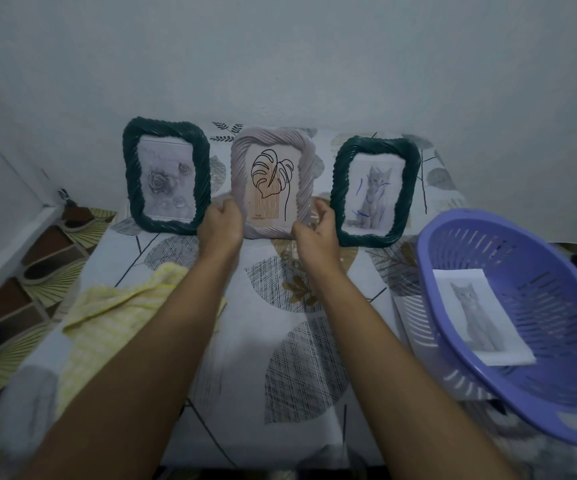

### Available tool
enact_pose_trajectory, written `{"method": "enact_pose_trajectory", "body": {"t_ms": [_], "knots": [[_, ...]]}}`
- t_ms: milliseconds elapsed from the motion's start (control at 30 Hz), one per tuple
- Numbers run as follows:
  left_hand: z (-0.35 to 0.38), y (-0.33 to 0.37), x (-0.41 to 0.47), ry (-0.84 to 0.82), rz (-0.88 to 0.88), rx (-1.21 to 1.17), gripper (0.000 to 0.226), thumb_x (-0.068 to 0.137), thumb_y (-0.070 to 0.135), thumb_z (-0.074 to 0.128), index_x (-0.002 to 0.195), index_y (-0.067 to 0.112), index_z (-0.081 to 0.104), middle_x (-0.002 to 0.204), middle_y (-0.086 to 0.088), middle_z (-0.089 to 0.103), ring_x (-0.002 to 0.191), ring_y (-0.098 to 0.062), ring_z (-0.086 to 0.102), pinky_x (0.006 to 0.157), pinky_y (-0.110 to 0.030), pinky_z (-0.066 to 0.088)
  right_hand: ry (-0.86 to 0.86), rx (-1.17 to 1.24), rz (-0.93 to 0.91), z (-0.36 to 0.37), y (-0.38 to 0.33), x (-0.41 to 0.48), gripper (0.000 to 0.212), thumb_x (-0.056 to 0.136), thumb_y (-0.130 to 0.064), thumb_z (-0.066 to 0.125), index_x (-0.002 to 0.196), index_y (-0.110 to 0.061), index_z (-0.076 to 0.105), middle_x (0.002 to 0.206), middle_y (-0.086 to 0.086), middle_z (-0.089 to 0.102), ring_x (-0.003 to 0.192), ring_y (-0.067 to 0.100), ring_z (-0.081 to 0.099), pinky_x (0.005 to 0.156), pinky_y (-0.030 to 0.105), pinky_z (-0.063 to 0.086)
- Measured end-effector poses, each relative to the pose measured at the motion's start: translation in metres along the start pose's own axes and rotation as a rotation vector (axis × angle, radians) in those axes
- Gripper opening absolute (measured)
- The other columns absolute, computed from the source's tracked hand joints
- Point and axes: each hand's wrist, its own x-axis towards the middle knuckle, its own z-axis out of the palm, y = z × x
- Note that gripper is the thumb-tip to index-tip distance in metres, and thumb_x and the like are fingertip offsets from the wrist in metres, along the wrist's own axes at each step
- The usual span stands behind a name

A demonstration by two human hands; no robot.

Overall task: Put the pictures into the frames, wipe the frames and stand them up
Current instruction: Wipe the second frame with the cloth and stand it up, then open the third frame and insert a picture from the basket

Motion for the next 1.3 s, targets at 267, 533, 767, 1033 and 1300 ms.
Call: {"method": "enact_pose_trajectory", "body": {"t_ms": [267,533,767,1033,1300], "knots": [[-0.003,0.004,-0.056,-0.135,0.399,0.291,0.013,0.088,0.022,0.059,0.101,0.019,0.058,0.093,0.004,0.063,0.09,-0.019,0.061,0.083,-0.035,0.051,0.147,0.066,-0.031,-0.034,-0.009,-0.022,0.026,0.093,-0.003,0.056,0.107,-0.025,0.058,0.11,-0.005,0.063,0.106,0.018,0.063,0.093,0.036,0.053],[0.048,0.04,-0.073,-0.5,0.667,0.41,0.052,0.096,0.019,0.057,0.145,0.009,0.042,0.143,-0.009,0.049,0.13,-0.023,0.048,0.106,-0.034,0.039,0.303,0.04,0.022,-0.083,-0.034,0.006,0.06,0.084,-0.021,0.056,0.14,-0.018,0.035,0.124,0.003,0.052,0.102,0.017,0.058,0.078,0.033,0.052],[0.093,0.046,-0.061,-0.48,0.522,0.381,0.084,0.092,0.02,0.054,0.157,0.008,0.003,0.16,-0.016,0.022,0.146,-0.033,0.024,0.119,-0.047,0.027,0.399,0.052,0.125,-0.085,-0.051,0.044,0.082,0.083,-0.028,0.045,0.157,-0.017,0.013,0.161,0.007,0.025,0.143,0.032,0.03,0.115,0.051,0.03],[0.108,0.037,-0.049,-0.438,0.453,0.289,0.074,0.076,0.031,0.043,0.146,0.014,0.027,0.126,-0.013,0.055,0.113,-0.034,0.054,0.095,-0.051,0.049,0.522,0.059,0.17,-0.088,-0.029,0.08,0.078,0.067,-0.041,0.031,0.137,-0.011,0.048,0.138,0.015,0.053,0.123,0.036,0.051,0.106,0.054,0.041],[0.07,0.046,-0.078,-0.437,0.497,0.18,0.049,0.092,0.005,0.045,0.14,0.015,0.04,0.122,-0.003,0.058,0.11,-0.026,0.056,0.087,-0.03,0.043,0.462,0.115,0.163,-0.067,-0.064,0.01,0.079,0.07,-0.037,0.038,0.144,-0.009,0.039,0.145,0.013,0.044,0.128,0.035,0.046,0.106,0.05,0.042]]}}
